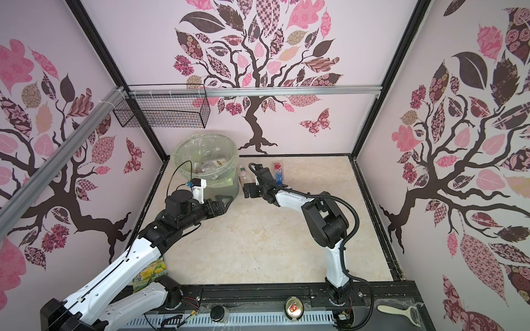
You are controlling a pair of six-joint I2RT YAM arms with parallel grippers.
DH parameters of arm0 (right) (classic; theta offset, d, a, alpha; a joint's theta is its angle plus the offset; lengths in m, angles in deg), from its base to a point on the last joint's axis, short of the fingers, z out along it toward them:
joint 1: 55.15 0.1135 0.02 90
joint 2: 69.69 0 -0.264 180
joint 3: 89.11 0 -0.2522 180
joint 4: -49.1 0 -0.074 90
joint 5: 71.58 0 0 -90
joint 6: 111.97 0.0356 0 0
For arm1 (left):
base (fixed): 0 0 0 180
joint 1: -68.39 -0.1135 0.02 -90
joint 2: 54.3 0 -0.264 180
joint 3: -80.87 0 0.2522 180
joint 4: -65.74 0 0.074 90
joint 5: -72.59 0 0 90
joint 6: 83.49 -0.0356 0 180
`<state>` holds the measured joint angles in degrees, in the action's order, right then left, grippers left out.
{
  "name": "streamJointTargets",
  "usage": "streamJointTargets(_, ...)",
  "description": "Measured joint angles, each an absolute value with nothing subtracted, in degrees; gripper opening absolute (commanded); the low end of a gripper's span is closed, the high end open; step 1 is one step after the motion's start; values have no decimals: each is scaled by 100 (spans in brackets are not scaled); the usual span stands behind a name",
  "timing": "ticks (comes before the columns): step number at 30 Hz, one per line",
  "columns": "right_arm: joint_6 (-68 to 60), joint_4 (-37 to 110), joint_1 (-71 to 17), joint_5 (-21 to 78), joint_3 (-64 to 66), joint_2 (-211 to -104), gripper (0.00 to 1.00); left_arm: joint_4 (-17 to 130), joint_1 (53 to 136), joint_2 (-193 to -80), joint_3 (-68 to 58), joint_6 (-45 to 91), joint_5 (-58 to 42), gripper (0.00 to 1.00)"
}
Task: Throw the plastic bottles in the bin
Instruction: 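Close right gripper on the green-cap clear bottle and lift it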
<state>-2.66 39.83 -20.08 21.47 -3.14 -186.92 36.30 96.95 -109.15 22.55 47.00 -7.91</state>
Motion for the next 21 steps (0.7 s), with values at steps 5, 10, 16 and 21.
streamJointTargets(5,-259,3944,-2008,2130,-705,-19130,100,3628,9686,-10904,2410,4787,-791,98)
streamJointTargets(10,-226,3854,-2008,2103,-1061,-19499,98,3619,9686,-10904,2410,4857,-809,98)
streamJointTargets(16,-95,3688,-2008,2090,-1334,-19803,90,3595,9686,-10841,2458,4890,-826,98)
streamJointTargets(21,40,3659,-2005,2051,-1457,-19978,79,3518,9686,-10718,2480,4901,-837,98)
